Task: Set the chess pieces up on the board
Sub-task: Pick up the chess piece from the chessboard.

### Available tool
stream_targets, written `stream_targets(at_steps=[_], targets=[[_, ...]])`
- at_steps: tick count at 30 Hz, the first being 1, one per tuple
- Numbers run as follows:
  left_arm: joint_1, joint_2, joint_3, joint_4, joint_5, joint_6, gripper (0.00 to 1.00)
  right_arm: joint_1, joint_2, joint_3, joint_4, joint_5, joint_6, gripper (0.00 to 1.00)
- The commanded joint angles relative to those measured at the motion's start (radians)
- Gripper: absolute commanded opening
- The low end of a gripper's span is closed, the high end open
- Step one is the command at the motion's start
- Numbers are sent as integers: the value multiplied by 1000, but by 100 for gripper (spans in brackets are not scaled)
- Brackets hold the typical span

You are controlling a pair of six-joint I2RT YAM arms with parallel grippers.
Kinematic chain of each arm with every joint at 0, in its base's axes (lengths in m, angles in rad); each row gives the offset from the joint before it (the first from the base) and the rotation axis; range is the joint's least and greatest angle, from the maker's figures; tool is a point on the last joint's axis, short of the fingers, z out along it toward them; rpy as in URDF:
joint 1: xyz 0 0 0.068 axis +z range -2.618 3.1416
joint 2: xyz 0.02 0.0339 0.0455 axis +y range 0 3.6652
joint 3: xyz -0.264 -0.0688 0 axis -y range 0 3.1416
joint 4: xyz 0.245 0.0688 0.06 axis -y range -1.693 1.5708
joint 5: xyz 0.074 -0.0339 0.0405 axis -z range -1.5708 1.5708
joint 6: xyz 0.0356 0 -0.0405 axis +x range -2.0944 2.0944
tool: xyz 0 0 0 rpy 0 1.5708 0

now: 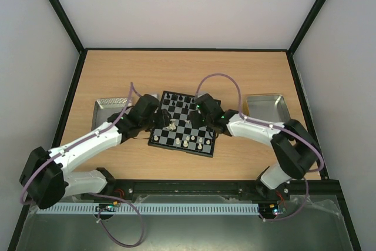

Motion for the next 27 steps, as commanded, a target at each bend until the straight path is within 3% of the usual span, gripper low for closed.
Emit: stream_targets(at_steps=[1, 6, 12, 22, 27], targets=[[62, -31, -58, 74, 145, -10, 54, 0, 97, 112, -79, -65, -180, 56], [112, -36, -93, 106, 213, 7, 53, 0, 181, 176, -139, -110, -305, 47], [148, -39, -120, 130, 269, 25, 53, 0, 197, 183, -172, -141, -423, 46], [164, -30, -131, 140, 307, 43, 53, 0, 245, 191, -132, -115, -507, 46], [168, -34, -136, 140, 308, 44, 53, 0, 268, 200, -136, -134, -534, 38]])
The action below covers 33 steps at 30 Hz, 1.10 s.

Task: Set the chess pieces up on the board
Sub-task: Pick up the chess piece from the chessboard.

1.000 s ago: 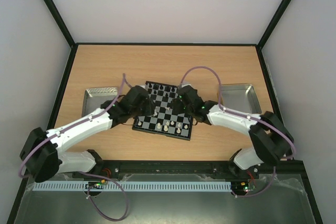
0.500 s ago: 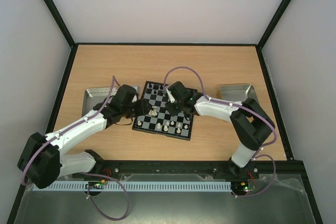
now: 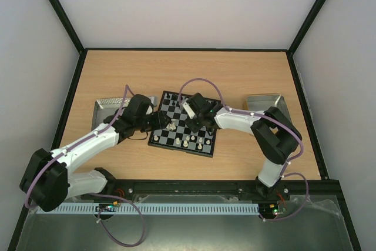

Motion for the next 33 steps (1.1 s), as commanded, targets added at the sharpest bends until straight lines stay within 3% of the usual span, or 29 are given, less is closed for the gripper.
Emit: stream_targets(at_steps=[1, 7, 14, 24, 28, 33], targets=[[7, -10, -18, 15, 19, 12, 53, 0, 22, 32, -12, -8, -48, 37], [9, -13, -17, 11, 26, 8, 53, 0, 49, 31, -16, -32, -56, 31], [9, -31, -20, 2, 30, -3, 53, 0, 57, 37, -39, -17, -48, 10], [18, -53, -32, 43, 82, -64, 55, 2, -68, -23, 62, -54, -3, 6], [33, -89, -68, 148, 150, -157, 60, 3, -169, -67, 148, -113, 31, 6], [39, -118, -134, 411, 235, -294, 66, 3, -307, -150, 314, -239, 102, 7]])
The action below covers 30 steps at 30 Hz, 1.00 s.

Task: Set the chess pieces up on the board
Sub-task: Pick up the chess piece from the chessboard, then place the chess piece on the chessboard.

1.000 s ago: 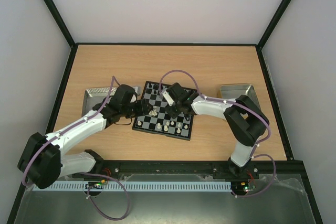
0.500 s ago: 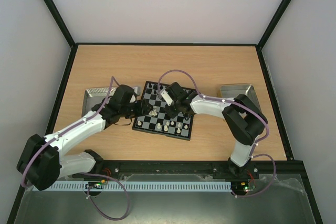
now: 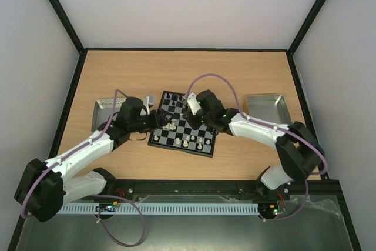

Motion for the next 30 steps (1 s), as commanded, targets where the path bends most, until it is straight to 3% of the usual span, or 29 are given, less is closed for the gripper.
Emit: stream_targets(at_steps=[1, 6, 23, 25, 30], targets=[[8, -24, -53, 291, 118, -158, 66, 3, -126, -73, 208, -149, 86, 7], [9, -16, -72, 432, 159, -232, 61, 2, -201, -123, 324, -252, 143, 7], [11, -22, -85, 466, 156, -246, 7, 3, -238, -141, 385, -295, 192, 8], [11, -23, -79, 449, 153, -228, 3, 3, -235, -138, 383, -280, 207, 13], [7, -24, -1, 213, 44, -62, 3, 3, -258, -129, 318, -189, 252, 46]])
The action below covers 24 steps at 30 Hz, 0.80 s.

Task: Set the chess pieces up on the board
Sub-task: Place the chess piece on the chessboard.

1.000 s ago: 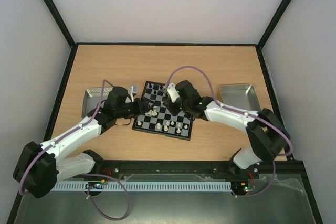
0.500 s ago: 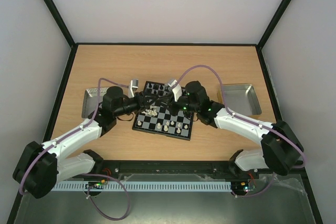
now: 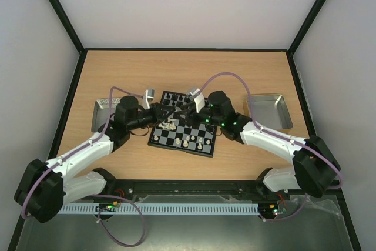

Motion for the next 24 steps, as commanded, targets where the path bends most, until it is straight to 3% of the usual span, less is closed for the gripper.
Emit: stream_targets(at_steps=[1, 4, 8, 14, 17, 24], targets=[[-4, -5, 92, -253, -132, 190, 3, 2, -53, 1, -27, 95, 44, 52], [-37, 33, 165, -456, -297, 324, 3, 2, -121, -32, -54, 225, 70, 61], [-151, 137, 280, -627, -494, 428, 4, 2, -236, -104, -63, 578, 169, 65], [-324, 347, 423, -800, -639, 478, 4, 0, -344, -169, -148, 1018, 323, 70], [-363, 423, 462, -856, -663, 482, 4, -1, -359, -188, -166, 1081, 350, 71], [-385, 513, 490, -893, -673, 476, 5, -2, -339, -205, -155, 1050, 371, 72]])
